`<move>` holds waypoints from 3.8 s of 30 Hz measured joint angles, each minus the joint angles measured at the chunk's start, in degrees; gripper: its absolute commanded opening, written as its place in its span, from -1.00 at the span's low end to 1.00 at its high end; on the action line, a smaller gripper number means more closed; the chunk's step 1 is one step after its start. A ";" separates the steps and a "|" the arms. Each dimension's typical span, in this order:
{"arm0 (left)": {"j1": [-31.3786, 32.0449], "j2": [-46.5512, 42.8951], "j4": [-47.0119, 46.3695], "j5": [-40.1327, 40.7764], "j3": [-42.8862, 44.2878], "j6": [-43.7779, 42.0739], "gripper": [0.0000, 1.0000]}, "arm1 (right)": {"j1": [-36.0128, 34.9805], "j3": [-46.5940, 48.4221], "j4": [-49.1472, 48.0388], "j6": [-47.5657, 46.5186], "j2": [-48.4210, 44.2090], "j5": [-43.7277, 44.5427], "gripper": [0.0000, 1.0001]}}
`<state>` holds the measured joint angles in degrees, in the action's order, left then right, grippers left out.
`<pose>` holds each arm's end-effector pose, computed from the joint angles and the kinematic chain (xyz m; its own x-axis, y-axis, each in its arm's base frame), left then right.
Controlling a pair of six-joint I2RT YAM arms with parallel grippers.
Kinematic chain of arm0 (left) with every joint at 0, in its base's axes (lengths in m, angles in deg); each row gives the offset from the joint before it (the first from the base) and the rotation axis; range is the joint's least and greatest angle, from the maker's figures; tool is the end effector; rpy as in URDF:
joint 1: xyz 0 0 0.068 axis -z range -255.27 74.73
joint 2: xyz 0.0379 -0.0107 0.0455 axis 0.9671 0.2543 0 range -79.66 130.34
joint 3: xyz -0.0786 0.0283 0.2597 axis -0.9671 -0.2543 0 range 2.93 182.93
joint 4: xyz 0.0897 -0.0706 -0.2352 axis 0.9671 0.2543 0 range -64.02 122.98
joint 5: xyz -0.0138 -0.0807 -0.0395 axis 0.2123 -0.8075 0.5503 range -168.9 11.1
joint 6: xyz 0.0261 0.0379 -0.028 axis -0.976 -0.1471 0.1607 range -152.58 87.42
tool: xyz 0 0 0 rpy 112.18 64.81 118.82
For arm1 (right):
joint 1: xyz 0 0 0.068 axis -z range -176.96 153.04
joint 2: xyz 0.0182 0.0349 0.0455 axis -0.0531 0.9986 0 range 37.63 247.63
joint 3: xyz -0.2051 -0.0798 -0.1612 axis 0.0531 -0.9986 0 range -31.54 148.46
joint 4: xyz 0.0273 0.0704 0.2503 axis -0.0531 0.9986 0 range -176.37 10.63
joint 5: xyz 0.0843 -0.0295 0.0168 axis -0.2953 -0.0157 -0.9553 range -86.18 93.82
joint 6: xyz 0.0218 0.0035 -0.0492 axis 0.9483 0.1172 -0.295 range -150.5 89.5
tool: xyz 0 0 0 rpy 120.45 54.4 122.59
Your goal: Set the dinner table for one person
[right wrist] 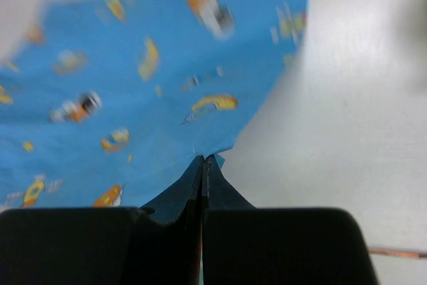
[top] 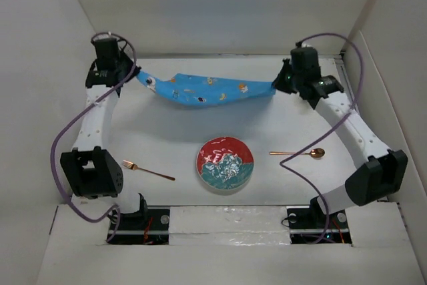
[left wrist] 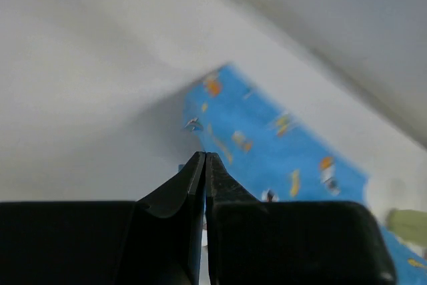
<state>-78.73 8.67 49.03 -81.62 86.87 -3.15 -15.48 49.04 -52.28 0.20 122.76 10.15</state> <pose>0.3578 0.0200 0.3680 -0.3916 -0.5153 -0.7623 -0.2420 0.8570 -0.4550 0.3160 0.1017 0.3486 -0.6286 0.3245 -0.7068 0.1010 0.9351 0.3396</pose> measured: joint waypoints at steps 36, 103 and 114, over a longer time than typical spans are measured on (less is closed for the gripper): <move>-4.09 -2.89 -10.99 -15.52 -7.63 6.80 -1.00 | 16.31 5.99 -7.61 -2.62 5.84 -17.33 -1.00; 6.84 -25.31 -5.16 -16.17 -31.82 -4.31 -0.36 | -8.20 -45.40 -38.36 7.96 3.76 -40.44 -1.00; 6.84 -25.03 -3.61 -15.45 -25.64 -5.64 -0.26 | -3.91 -28.35 -14.78 3.96 -6.73 -35.08 -1.00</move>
<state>-71.89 -16.35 45.42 -97.08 61.23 -8.79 -19.39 20.69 -67.06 4.16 116.02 -24.93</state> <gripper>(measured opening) 0.369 0.116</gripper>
